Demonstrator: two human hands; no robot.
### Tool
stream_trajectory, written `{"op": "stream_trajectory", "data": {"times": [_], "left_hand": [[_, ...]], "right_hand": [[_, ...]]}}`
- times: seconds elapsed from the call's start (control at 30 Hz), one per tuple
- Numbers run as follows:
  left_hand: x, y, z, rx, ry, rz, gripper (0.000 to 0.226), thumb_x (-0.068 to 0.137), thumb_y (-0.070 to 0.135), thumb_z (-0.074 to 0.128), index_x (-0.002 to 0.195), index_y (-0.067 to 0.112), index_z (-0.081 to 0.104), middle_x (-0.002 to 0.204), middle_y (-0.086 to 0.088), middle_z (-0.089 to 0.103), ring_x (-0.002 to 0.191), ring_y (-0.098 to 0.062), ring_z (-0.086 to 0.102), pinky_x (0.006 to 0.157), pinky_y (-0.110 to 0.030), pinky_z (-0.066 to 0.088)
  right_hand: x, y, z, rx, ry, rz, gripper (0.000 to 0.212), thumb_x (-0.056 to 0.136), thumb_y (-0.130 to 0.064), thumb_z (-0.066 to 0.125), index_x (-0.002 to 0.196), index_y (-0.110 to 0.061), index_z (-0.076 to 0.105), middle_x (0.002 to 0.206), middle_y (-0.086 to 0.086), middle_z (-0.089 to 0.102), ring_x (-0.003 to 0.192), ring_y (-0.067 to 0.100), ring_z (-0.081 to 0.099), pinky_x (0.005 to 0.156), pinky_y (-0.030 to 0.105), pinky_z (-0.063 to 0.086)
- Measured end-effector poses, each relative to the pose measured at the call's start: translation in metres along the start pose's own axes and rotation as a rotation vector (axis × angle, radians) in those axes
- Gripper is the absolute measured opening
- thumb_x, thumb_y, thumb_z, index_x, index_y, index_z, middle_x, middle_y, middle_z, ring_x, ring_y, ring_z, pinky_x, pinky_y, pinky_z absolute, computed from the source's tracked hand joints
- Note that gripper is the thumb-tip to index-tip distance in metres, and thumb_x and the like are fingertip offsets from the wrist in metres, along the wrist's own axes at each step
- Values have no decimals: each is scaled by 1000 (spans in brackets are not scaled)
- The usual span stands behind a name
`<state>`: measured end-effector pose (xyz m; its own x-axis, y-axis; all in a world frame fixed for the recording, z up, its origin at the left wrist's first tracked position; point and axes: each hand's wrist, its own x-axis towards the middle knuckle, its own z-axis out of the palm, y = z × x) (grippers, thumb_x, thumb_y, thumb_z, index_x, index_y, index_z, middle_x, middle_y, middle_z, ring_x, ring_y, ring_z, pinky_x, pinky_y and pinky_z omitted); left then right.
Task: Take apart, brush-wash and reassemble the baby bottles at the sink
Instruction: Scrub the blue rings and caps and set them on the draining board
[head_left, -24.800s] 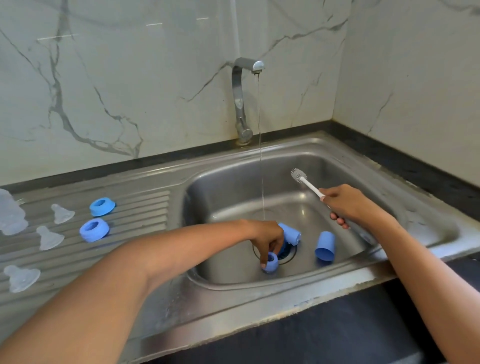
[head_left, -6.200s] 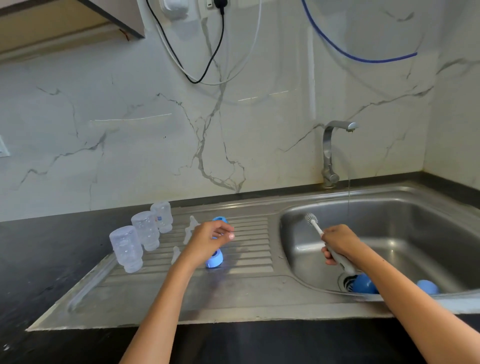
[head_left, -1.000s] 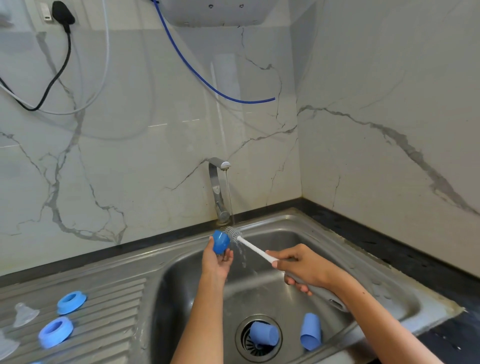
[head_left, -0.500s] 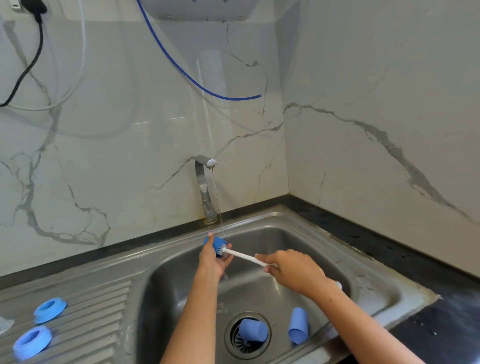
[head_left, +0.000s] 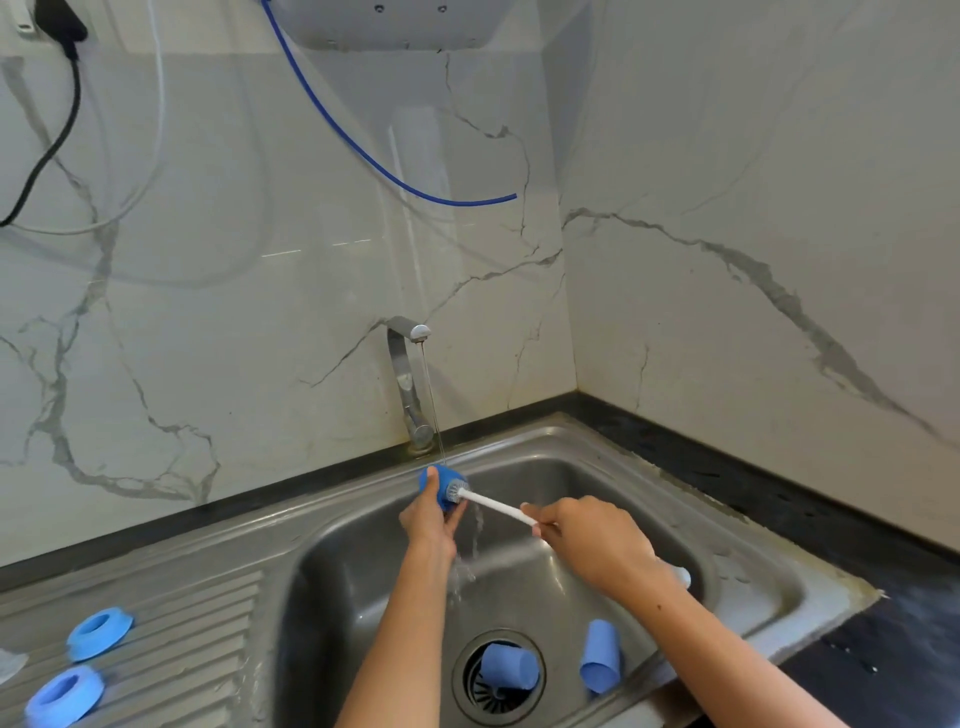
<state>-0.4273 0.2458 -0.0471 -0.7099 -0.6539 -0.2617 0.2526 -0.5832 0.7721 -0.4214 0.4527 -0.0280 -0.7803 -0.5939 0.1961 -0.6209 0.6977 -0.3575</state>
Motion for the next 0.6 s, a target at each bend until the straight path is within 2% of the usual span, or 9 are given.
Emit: {"op": "stream_trajectory", "data": {"times": [0.03,0.1,0.17,0.23,0.3,0.37,0.47,0.53,0.6], "left_hand": [[1,2,0,3,14,5,24,85,20,69,91,3,55,100,-19,59,75,-25,61,54,-35,59],[1,7,-2,25,18,-4,35,81,24,74,102,7,51,92,-14,57,70,-21,56,53,-33,58],[0,11,-5,32,-42,-69,37,82,24,72,110,12,50,90,-12,54,72,-20,54,63,-37,55],[-2,15,-5,-44,-103,-119,33,85,20,69,111,10,52,93,-15,55,78,-23,57,72,-40,54],[-1,14,-4,-88,-127,-114,34,86,16,68,115,8,51,98,-17,57,82,-26,60,73,-40,54],[0,9,-1,-103,-115,-87,33,89,21,64,115,8,49,92,-16,55,77,-24,58,76,-42,53],[3,8,6,-214,-105,-83,30,100,33,40,116,7,41,89,-17,48,72,-26,49,92,-50,44],[4,13,8,-250,-106,-75,30,100,26,31,123,7,36,92,-19,46,74,-29,48,96,-52,39],[4,16,8,-257,-103,-51,37,101,19,33,135,5,33,98,-21,48,83,-33,52,92,-50,42]], "right_hand": [[0,-2,-1,105,-35,-29,36,101,-35,43,136,-39,51,90,-3,68,68,16,59,63,31,48],[-1,-1,-6,445,-137,-32,33,100,-29,48,132,-33,57,69,-9,63,51,7,52,50,25,43],[-1,1,-11,617,-196,25,31,100,-26,49,129,-31,59,50,-11,52,37,3,39,40,17,33],[-2,2,-8,644,-223,65,31,99,-28,50,128,-34,60,49,-8,48,37,4,34,38,17,29],[-2,0,-3,569,-192,69,31,99,-29,51,127,-33,62,52,-11,52,46,7,40,44,20,34],[-1,1,0,358,-108,42,31,99,-35,49,127,-38,61,60,-13,52,54,6,44,53,21,37],[-3,-2,-2,67,25,-1,35,102,-40,40,135,-45,49,71,-11,51,56,6,43,52,21,32],[-4,-7,-3,-97,72,-27,39,104,-39,34,142,-44,41,76,-5,52,63,14,48,57,27,36],[-4,-11,-1,-163,102,-46,40,105,-37,32,144,-43,36,81,-1,55,70,20,52,64,31,40]]}}
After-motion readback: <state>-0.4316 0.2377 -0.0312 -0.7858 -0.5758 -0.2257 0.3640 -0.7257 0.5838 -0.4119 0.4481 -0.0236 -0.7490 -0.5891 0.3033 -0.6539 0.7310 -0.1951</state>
